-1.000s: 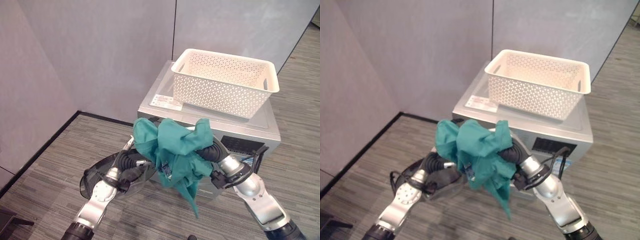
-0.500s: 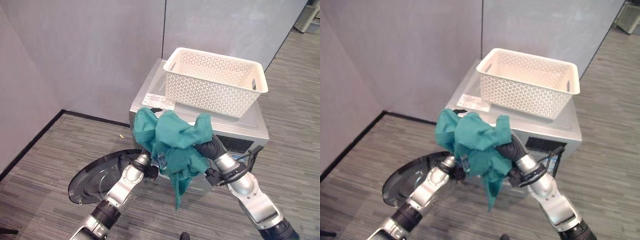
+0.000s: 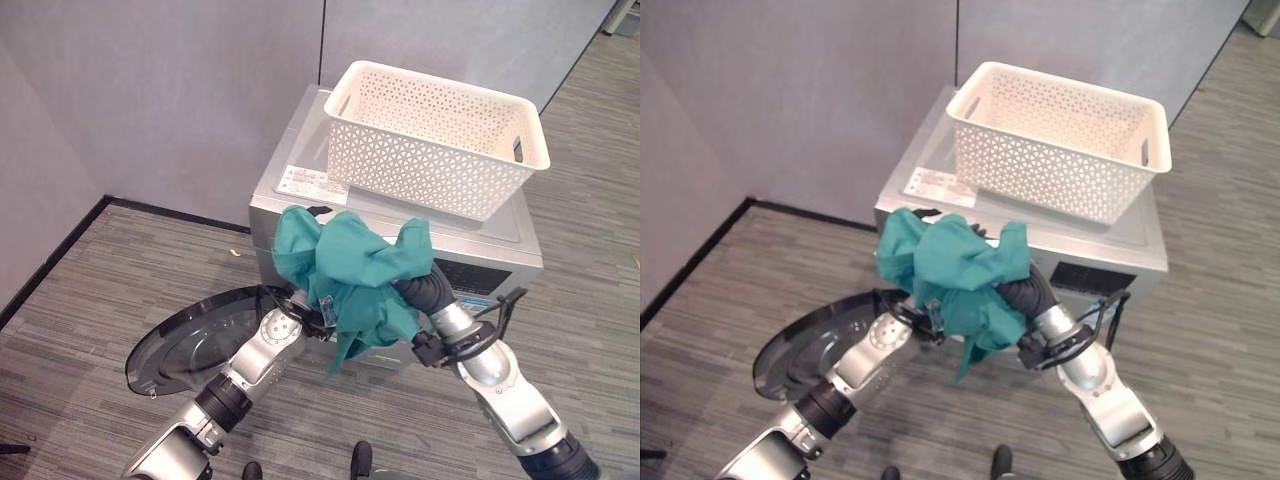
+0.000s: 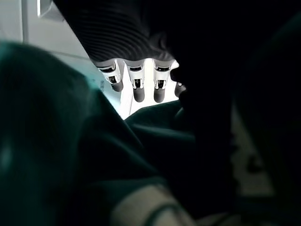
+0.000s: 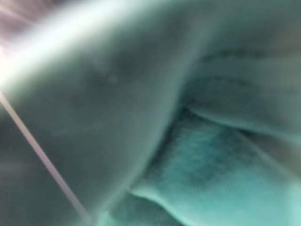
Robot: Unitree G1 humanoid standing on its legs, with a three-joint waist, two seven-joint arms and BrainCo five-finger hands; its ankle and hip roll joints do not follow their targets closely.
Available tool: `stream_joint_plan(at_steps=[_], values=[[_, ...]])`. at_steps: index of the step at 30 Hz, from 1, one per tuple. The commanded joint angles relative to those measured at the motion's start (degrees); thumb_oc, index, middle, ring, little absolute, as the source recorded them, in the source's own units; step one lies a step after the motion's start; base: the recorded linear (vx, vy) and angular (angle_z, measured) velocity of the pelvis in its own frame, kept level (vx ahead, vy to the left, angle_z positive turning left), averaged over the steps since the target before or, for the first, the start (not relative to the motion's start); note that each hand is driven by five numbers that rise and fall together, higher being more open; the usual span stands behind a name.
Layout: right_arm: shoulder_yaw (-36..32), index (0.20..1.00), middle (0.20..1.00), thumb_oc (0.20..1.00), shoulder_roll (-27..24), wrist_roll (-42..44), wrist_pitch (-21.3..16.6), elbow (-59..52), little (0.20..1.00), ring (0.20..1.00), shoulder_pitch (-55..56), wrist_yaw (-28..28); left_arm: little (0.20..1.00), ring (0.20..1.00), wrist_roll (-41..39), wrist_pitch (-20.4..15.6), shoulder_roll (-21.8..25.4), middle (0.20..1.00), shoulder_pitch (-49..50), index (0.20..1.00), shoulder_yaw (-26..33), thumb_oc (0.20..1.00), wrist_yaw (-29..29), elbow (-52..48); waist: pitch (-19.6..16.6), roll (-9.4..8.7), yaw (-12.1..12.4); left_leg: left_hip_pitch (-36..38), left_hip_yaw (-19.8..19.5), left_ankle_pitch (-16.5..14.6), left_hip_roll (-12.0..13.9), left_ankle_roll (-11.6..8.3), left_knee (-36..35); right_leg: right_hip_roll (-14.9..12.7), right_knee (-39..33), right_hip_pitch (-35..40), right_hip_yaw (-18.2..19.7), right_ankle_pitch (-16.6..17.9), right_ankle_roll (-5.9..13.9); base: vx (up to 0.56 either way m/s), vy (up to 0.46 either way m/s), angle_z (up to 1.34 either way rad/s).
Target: Grab the laundry basket,head to the washer,open it,put in the laundry and shut it.
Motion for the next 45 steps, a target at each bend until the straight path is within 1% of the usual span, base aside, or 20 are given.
stream_joint_plan(at_steps=[1, 5, 6, 8, 10, 13, 14, 18, 20, 23, 24, 25, 26, 27, 30, 33, 38, 41, 44, 45], values=[[-2.9, 0.2, 0.2, 0.2, -0.6, 2.4, -1.7, -3.4, 0.2, 0.2, -2.7, -1.0, 1.0, 1.0, -1.6, -2.5, -2.1, 1.0, -7.1, 1.0, -2.3, 1.0, -2.1, -0.2, 0.8, -2.47, -0.7, -2.3, 1.1, -2.3, -3.6, 4.04, -0.5, -1.8, 0.5, 5.2, 2.0, -6.4, 1.61, 0.01, 0.033, 0.0], [-4.1, 0.2, 0.2, 0.2, -0.7, 2.2, -1.5, -4.0, 0.2, 0.2, -1.1, -0.9, 1.0, 1.0, -1.4, -1.3, -1.3, 1.0, -4.8, 1.0, -4.8, 1.0, -3.9, -1.5, 1.2, -2.33, -0.6, -2.5, 1.1, -2.4, -4.1, 4.4, -0.5, -2.2, 0.5, 4.9, 2.0, -6.3, 1.73, -0.01, 0.024, 0.0], [-4.3, 0.2, 0.2, 0.2, -0.6, 2.4, -1.1, -4.0, 0.2, 0.2, -0.9, -1.2, 1.0, 1.0, -0.5, -0.5, -1.8, 1.0, -5.0, 1.0, -6.7, 1.0, -4.6, -0.8, 1.8, -2.23, -0.6, -2.7, 1.0, -2.4, -4.3, 4.57, -0.5, -2.3, 0.7, 4.5, 2.0, -6.2, 1.78, -0.04, 0.03, 0.01], [-4.4, 0.2, 0.2, 0.2, -0.4, 2.5, -1.1, -4.0, 0.2, 0.2, -0.9, -1.4, 1.0, 1.0, 0.1, -0.3, -2.0, 1.0, -5.4, 1.0, -7.7, 1.0, -4.8, -0.4, 2.2, -2.19, -0.6, -2.9, 0.9, -2.3, -4.3, 4.64, -0.5, -2.4, 0.8, 4.3, 1.9, -6.2, 1.79, -0.03, 0.015, 0.05], [-4.0, 0.2, 0.2, 0.2, -0.1, 3.0, -0.8, -3.9, 0.2, 0.2, -1.2, -1.7, 1.0, 1.0, 2.9, 0.4, -2.6, 1.0, -6.4, 1.0, -10.2, 1.0, -5.6, 0.9, 3.3, -2.16, -0.7, -3.5, 0.7, -2.1, -4.5, 4.78, -0.5, -2.5, 1.1, 3.6, 1.8, -6.1, 1.81, -0.06, 0.005, 0.07], [-3.3, 0.2, 0.2, 0.2, 0.2, 2.9, -0.7, -3.9, 0.2, 0.2, -2.2, -2.1, 1.0, 1.0, 5.7, 0.3, -3.3, 1.0, -7.5, 1.0, -12.8, 1.0, -6.1, 2.7, 5.2, -2.22, -0.5, -4.7, 0.4, -1.6, -4.7, 4.96, -0.5, -2.6, 1.7, 2.1, 1.9, -5.8, 1.87, -0.11, 0.012, 0.08], [-2.9, 0.2, 0.2, 0.2, 0.3, 2.7, -0.7, -4.0, 0.2, 0.2, -3.0, -2.5, 1.0, 1.0, 8.4, 0.1, -3.4, 1.0, -8.5, 1.0, -14.7, 1.0, -6.8, 3.6, 6.2, -2.2, -0.5, -5.5, 0.4, -1.3, -4.7, 5.02, -0.5, -2.7, 1.9, 1.1, 2.0, -5.7, 1.92, -0.1, 0.018, 0.07], [-2.8, 0.2, 0.2, 0.2, 0.3, 2.2, -0.7, -3.9, 0.2, 0.2, -4.2, -2.9, 1.0, 1.0, 11.2, -0.2, -3.4, 1.0, -9.3, 1.0, -16.8, 1.0, -8.2, 5.4, 7.3, -2.42, -0.5, -6.5, 0.4, -1.0, -4.8, 5.17, -0.3, -2.8, 2.1, 0.0, 2.4, -5.3, 1.99, -0.06, 0.016, 0.01], [-3.3, 0.2, 0.2, 0.2, -0.1, 1.9, -1.0, -3.9, 0.2, 0.2, -4.7, -3.1, 1.0, 1.0, 14.2, -0.8, -2.6, 1.0, -10.0, 1.0, -18.4, 1.0, -9.7, 5.8, 7.7, -2.54, -0.6, -7.1, 0.4, -0.9, -4.8, 5.2, -0.2, -2.8, 2.1, -0.6, 2.6, -5.2, 2.05, -0.02, 0.012, -0.01], [-4.2, 0.2, 0.2, 0.2, -0.5, 2.0, -1.3, -4.0, 0.2, 0.2, -4.6, -3.2, 1.0, 1.0, 15.7, -1.5, -1.2, 1.0, -10.2, 1.0, -19.1, 1.0, -10.6, 4.8, 7.8, -2.7, -0.5, -7.4, 0.4, -0.9, -4.8, 5.2, -0.2, -2.7, 2.1, -0.9, 2.6, -5.2, 2.04, 0.0, 0.0, 0.0], [-5.0, 0.2, 0.2, 0.2, -1.0, 2.3, -1.7, -4.1, 0.2, 0.2, -4.3, -3.3, 1.0, 1.0, 16.8, -2.1, 0.9, 1.0, -9.3, 1.0, -19.1, 1.0, -11.5, 3.3, 7.9, -2.76, -0.3, -7.6, 0.3, -0.9, -4.8, 5.2, -0.2, -2.7, 2.1, -1.1, 2.6, -5.1, 2.1, 0.0, 0.0, 0.0], [-5.0, 0.2, 0.2, 0.2, -0.9, 2.3, -1.7, -4.1, 0.2, 0.2, -4.3, -3.2, 1.0, 1.0, 16.8, -2.1, 1.1, 1.0, -9.3, 1.0, -19.1, 1.0, -11.5, 3.2, 7.9, -2.8, -0.3, -7.6, 0.3, -0.9, -4.8, 5.19, -0.2, -2.7, 2.1, -1.1, 2.6, -5.1, 2.1, 0.0, 0.0, 0.0], [-5.7, 0.2, 0.2, 0.2, -1.5, 2.3, -2.0, -4.4, 0.2, 0.2, -4.1, -3.1, 1.0, 1.0, 18.3, -2.9, 3.5, 1.0, -8.3, 1.0, -19.0, 1.0, -12.2, 1.5, 8.2, -2.84, 0.0, -7.8, 0.2, -0.9, -4.7, 5.18, -0.2, -2.7, 2.0, -1.3, 2.5, -5.1, 2.13, 0.0, 0.0, 0.0], [-5.7, 0.2, 0.2, 0.2, -1.4, 2.3, -2.0, -4.4, 0.2, 0.2, -4.1, -3.1, 1.0, 1.0, 18.4, -2.9, 3.7, 1.0, -8.2, 1.0, -19.0, 1.0, -12.3, 1.3, 8.1, -2.92, -0.1, -7.9, 0.2, -0.9, -4.7, 5.18, -0.1, -2.7, 2.1, -1.4, 2.5, -5.1, 2.12, 0.0, 0.0, 0.0], [-6.4, 0.2, 0.2, 0.2, -1.7, 1.9, -2.2, -4.4, 0.2, 0.2, -3.5, -2.8, 1.0, 1.0, 20.1, -3.2, 6.5, 1.0, -6.9, 1.0, -18.9, 1.0, -13.4, -0.8, 8.6, -2.98, 0.4, -8.1, 0.2, -0.8, -4.7, 5.12, -0.2, -2.6, 2.1, -1.7, 2.3, -5.1, 2.13, 0.0, 0.0, 0.0], [-6.6, 0.2, 0.2, 0.2, -1.6, 1.8, -2.2, -4.4, 0.2, 0.2, -3.4, -2.8, 1.0, 1.0, 20.5, -3.3, 7.0, 1.0, -6.5, 1.0, -18.8, 1.0, -13.6, -1.3, 8.7, -3.04, 0.4, -8.3, 0.1, -0.7, -4.7, 5.09, -0.1, -2.6, 2.2, -1.8, 2.3, -5.1, 2.13, -0.01, 0.001, 0.04], [-7.0, 0.2, 0.2, 0.2, -1.0, 0.9, -1.9, -4.5, 0.2, 0.2, -3.6, -3.4, 1.0, 1.0, 20.0, -3.0, 6.3, 1.0, -5.3, 1.0, -18.2, 1.0, -13.0, -1.0, 9.2, -2.92, 0.5, -8.4, -0.2, -0.7, -4.9, 5.19, -0.1, -2.7, 2.3, -2.0, 2.2, -5.2, 2.04, 0.0, 0.0, 0.0], [-7.2, 0.2, 0.2, 0.2, -0.5, 0.3, -1.6, -4.5, 0.2, 0.2, -3.6, -3.8, 1.0, 1.0, 18.2, -2.4, 4.5, 1.0, -5.7, 1.0, -17.9, 1.0, -12.1, -0.3, 9.4, -3.0, 0.4, -8.6, -0.2, -0.7, -4.9, 5.24, -0.1, -2.7, 2.3, -2.1, 2.1, -5.1, 1.99, 0.0, 0.001, 0.01], [-7.3, 0.2, 0.2, 0.2, 0.0, -0.1, -1.3, -4.6, 0.2, 0.2, -3.6, -4.6, 1.0, 1.0, 15.0, -2.0, 1.4, 1.0, -6.6, 1.0, -17.5, 1.0, -10.0, 1.3, 9.5, -3.13, 0.1, -8.8, -0.3, -0.6, -5.0, 5.31, -0.1, -2.7, 2.3, -2.4, 2.1, -5.0, 1.87, 0.0, -0.004, 0.06], [-7.4, 0.2, 0.2, 0.2, 0.0, -0.2, -1.2, -4.6, 0.2, 0.2, -3.7, -4.8, 0.805, 0.805, 14.5, -1.8, 0.5, 0.805, -7.2, 0.805, -17.6, 0.805, -9.5, 1.9, 9.5, -3.1, 0.1, -8.9, -0.3, -0.5, -5.0, 5.34, -0.2, -2.8, 2.3, -2.4, 2.1, -5.0, 1.85, -0.01, -0.006, 0.08]])
